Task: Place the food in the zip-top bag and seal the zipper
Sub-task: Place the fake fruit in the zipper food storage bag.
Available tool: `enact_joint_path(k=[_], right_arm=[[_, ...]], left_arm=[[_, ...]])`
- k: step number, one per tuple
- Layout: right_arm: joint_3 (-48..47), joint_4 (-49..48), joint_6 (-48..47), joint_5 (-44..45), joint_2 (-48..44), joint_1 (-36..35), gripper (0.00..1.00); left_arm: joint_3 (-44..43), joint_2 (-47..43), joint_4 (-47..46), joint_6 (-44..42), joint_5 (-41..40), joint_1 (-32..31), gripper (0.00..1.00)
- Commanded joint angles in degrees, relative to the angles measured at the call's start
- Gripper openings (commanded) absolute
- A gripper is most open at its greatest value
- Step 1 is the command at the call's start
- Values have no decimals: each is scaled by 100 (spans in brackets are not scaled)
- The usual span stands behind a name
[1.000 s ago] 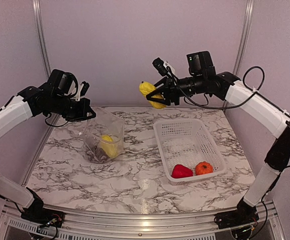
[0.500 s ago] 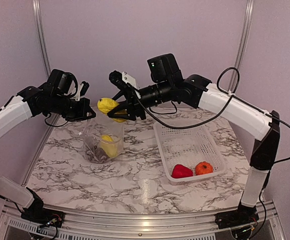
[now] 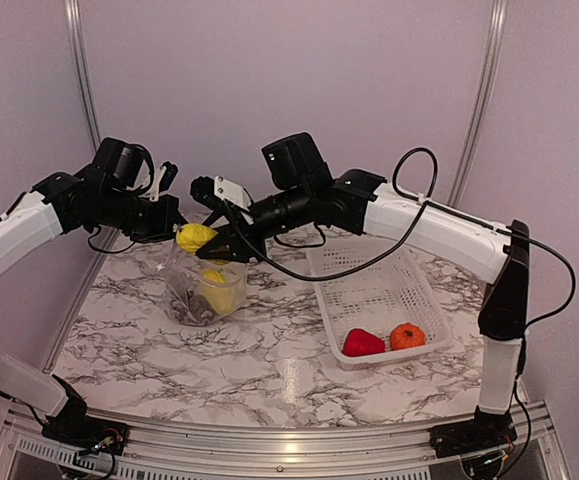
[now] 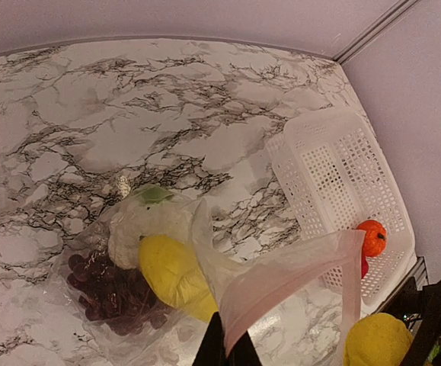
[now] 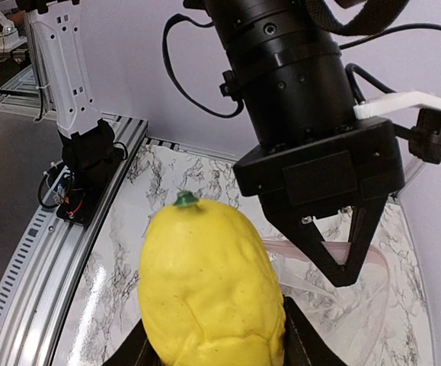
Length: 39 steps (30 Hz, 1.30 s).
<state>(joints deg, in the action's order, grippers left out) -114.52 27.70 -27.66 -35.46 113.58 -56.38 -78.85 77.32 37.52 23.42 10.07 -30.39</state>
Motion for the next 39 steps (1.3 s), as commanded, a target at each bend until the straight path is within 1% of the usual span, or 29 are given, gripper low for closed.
enact_joint_path(k=[1, 5, 9, 11, 16, 20, 28, 32, 36, 39], right_arm=[[-169, -307, 69, 253, 191, 14, 20], [-78, -494, 218, 425, 279, 56, 20], [-37, -604, 444, 511, 375, 137, 26], [-30, -617, 515, 522, 407, 153, 33], [53, -590, 573, 480, 399, 154, 49], [145, -525, 549, 462, 320, 154, 58], [178, -130, 480, 289, 5, 167, 60], [364, 71, 290, 146, -462, 186, 60], [355, 595, 102, 31, -844, 313, 59], [621, 909, -110, 8, -1188, 511, 58]], left_arm=[[-69, -184, -122, 5, 51, -19, 0], [-56, -221, -122, -7, 38, -19, 0], [-45, -229, -121, -32, 31, -19, 0], [-36, -226, -120, -42, 22, -19, 0], [-17, -236, -117, -69, 5, -19, 0], [9, -231, -122, -83, -1, -19, 0], [58, -251, -117, -110, -23, -19, 0], [75, -244, -117, -118, -46, -19, 0], [65, -222, -115, -144, -45, -19, 0], [36, -217, -113, -149, -56, -19, 0]])
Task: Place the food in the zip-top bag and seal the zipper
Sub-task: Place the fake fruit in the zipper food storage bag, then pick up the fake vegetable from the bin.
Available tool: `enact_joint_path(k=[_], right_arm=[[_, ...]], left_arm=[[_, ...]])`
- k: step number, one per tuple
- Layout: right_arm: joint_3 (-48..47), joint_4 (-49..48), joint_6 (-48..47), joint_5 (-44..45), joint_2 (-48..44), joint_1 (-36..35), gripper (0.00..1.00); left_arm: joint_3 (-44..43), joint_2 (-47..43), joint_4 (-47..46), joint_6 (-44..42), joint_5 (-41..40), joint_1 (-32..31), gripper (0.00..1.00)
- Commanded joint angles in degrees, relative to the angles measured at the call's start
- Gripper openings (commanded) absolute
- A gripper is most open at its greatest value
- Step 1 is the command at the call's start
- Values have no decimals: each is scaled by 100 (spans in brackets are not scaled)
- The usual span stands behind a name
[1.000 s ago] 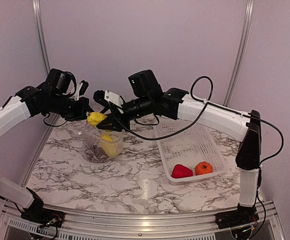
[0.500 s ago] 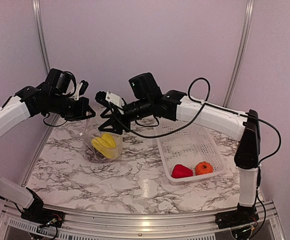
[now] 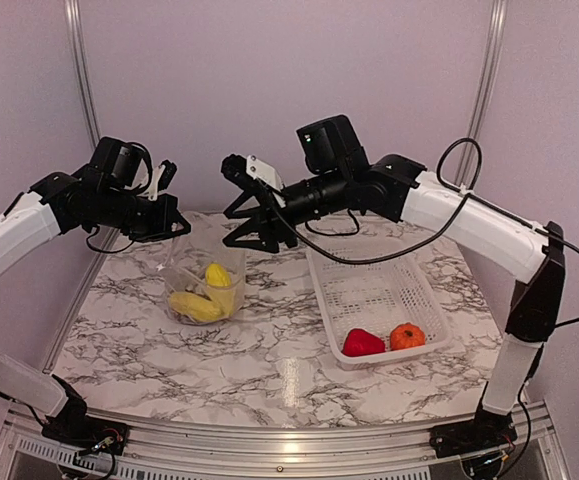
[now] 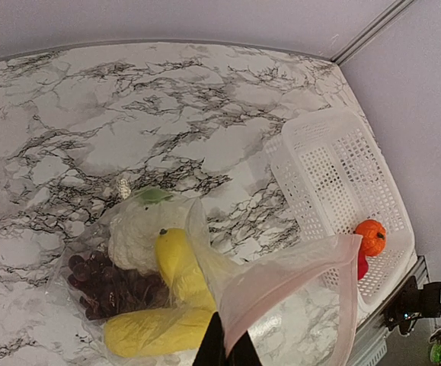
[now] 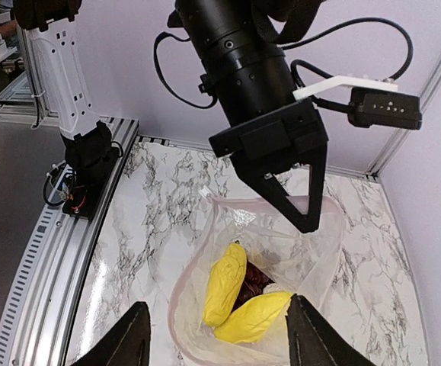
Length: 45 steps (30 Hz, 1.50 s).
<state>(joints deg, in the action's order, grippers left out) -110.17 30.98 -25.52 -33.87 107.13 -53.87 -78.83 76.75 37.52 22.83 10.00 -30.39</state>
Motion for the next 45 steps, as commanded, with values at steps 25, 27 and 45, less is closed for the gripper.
enact_joint_path(k=[25, 27, 45], right_arm=[[3876, 1724, -1269, 1031, -2601, 1851, 71], [4020, 1752, -1231, 1254, -2549, 1917, 77], [4698, 2193, -1493, 1057, -1964, 2117, 85]], left_arm=[[-226, -33, 80, -276, -125, -19, 0], [-274, -17, 80, -288, -137, -19, 0], [-144, 116, 58, -362, -81, -19, 0]])
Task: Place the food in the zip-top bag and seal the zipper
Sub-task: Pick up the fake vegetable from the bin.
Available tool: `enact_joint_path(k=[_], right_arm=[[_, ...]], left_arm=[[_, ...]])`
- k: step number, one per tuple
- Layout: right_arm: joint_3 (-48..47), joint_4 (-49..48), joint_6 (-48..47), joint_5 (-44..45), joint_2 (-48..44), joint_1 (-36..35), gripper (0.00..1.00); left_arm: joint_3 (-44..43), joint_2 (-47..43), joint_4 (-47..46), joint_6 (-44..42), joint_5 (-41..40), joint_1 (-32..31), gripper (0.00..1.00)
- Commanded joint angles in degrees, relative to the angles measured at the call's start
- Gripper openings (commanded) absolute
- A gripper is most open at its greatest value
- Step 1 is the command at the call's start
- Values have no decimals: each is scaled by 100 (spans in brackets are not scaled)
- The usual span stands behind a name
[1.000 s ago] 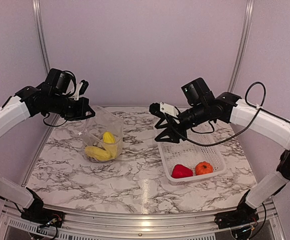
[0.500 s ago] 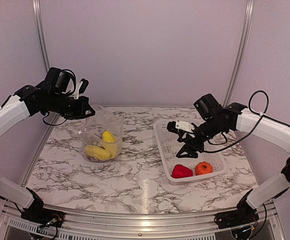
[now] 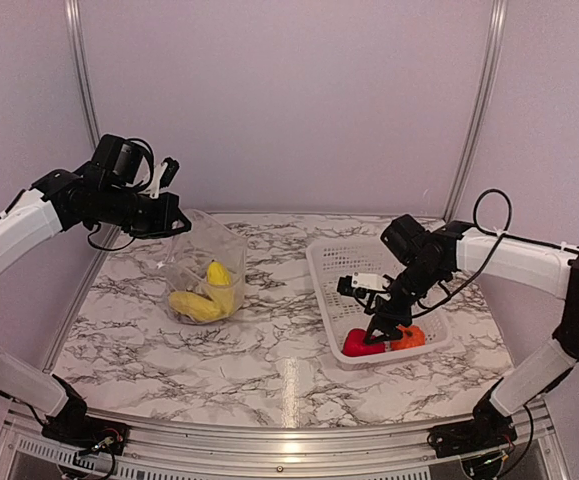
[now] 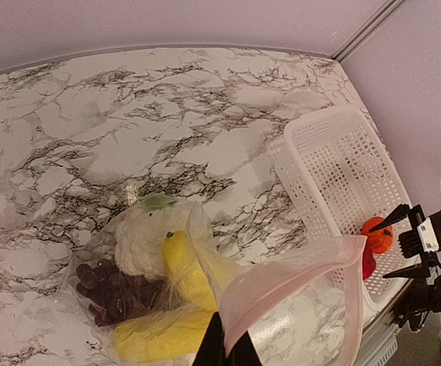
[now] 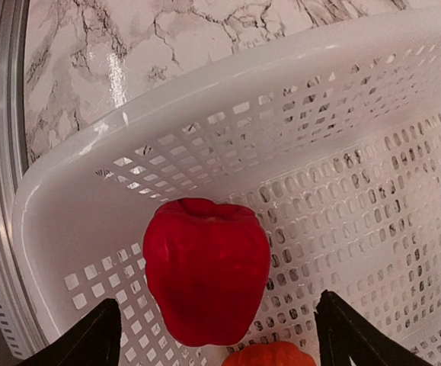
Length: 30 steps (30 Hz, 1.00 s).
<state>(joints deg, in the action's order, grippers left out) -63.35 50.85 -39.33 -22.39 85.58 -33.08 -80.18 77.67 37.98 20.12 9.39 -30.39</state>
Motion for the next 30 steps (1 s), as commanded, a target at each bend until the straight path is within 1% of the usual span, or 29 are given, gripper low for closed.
enact_joint_path(k=[1, 4, 5, 19, 23, 27, 30], right_arm=[[16, 236, -131, -100, 248, 39, 87], [16, 271, -157, -109, 436, 40, 97], [9, 276, -162, -114, 485, 43, 98], [-103, 154, -85, -149, 1022, 43, 98], [-129, 136, -75, -160, 1104, 41, 93], [-189, 163, -76, -157, 1208, 38, 80], [-272, 215, -66, -160, 1256, 41, 72]], left_arm=[[15, 11, 9, -95, -20, -19, 0], [51, -17, 10, -93, -33, -19, 0], [67, -34, 10, -94, -28, -19, 0], [180, -86, -20, -93, 7, -19, 0], [241, -88, -75, -87, 41, -19, 0], [309, -91, -136, -71, 78, -19, 0], [379, -124, -190, -68, 98, -19, 0]])
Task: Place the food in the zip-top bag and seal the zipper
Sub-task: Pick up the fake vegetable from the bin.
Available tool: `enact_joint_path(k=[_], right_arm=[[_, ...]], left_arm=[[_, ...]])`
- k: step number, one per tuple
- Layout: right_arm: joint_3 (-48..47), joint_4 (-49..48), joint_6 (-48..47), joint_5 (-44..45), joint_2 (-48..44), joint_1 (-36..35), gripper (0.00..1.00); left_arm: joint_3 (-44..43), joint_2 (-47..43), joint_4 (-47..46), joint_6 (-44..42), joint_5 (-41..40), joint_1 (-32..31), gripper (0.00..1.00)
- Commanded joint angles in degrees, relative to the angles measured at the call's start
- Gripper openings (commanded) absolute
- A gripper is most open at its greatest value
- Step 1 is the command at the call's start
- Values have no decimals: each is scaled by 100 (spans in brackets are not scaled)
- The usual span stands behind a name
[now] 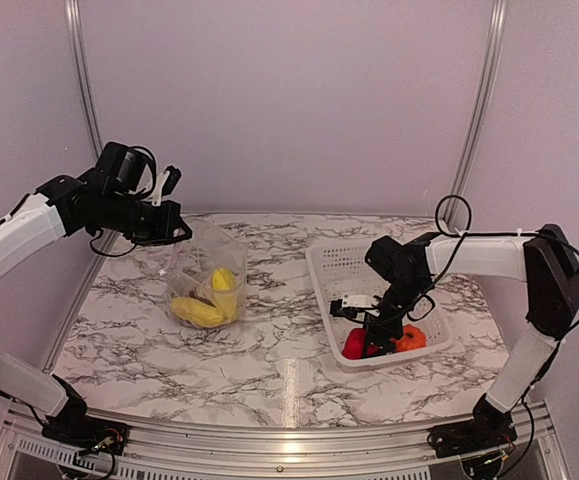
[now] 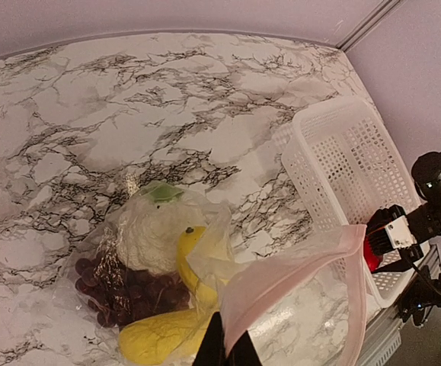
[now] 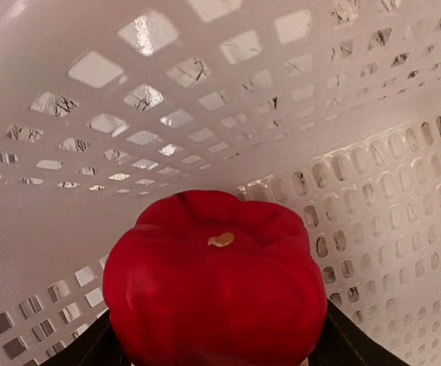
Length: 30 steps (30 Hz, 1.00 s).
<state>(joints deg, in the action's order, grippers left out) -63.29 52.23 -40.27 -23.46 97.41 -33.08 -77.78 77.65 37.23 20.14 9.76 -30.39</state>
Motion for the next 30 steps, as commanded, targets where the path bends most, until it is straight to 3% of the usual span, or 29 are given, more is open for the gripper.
enact_joint_path(k=[1, 12, 25, 30], right_arm=[[-306, 104, 27, -52, 76, 40, 70], [-1054, 534, -15, 102, -107, 43, 57], [-3119, 815, 137, -701, 75, -20, 56], [-3980, 668, 268, -759, 226, -483, 56]], left_arm=[[159, -128, -138, -70, 64, -19, 0], [315, -171, -281, -62, 84, -19, 0], [454, -166, -466, 113, 98, -19, 0], [331, -122, -418, 128, 90, -19, 0]])
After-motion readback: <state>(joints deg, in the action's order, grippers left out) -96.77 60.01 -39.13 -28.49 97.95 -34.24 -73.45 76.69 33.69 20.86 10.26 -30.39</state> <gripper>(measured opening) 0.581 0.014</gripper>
